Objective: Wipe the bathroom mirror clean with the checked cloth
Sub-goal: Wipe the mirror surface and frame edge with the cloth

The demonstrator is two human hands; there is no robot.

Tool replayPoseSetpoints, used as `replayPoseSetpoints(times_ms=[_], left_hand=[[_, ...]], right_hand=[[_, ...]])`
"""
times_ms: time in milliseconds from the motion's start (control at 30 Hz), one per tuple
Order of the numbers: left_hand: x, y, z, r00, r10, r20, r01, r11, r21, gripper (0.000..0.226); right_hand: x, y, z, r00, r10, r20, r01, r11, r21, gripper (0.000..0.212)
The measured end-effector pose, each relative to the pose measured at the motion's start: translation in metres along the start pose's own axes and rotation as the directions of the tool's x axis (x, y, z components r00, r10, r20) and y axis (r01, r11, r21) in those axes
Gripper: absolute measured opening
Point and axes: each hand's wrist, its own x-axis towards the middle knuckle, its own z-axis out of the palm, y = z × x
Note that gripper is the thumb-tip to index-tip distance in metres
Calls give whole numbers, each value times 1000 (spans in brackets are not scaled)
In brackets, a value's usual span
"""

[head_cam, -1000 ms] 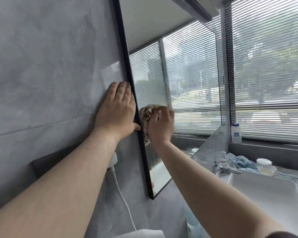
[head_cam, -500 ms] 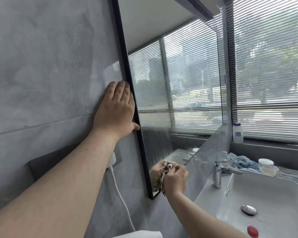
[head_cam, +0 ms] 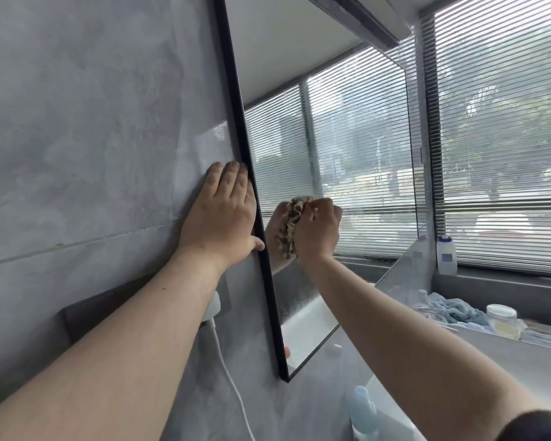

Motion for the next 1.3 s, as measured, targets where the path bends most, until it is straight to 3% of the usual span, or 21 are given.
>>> replayPoseSetpoints(times_ms=[133,267,467,633,900,1100,1300], left_hand=[[0,0,0,1000,2,2,-2,1000,3,120],[0,0,-1,1000,5,3,-5,1000,6,119],[-1,1,-1,1000,6,-1,-6,1000,-4,118],[1,0,0,1000,7,-4,-7,1000,-19,119],[1,0,1,1000,2,-7,-2,1000,-19,121],[1,0,0,1000,3,2,-3,999,-41,120],[0,-1,-1,1000,7,-11,-8,999,-41,119]], right_hand=[[-11,28,0,999,46,-9,-46,999,14,15],[-25,77,-2,981,189,-37,-190,982,-15,14],[-75,171,-16,893,444,-79,-450,888,-97,20],[-90,181,-18,865,498,-58,-501,857,-118,21],[-23,87,-5,952,293,-83,-289,955,65,22],[26,6,10,998,13,-59,-2,985,174,24],[46,32,9,998,-44,-35,48,990,131,24]])
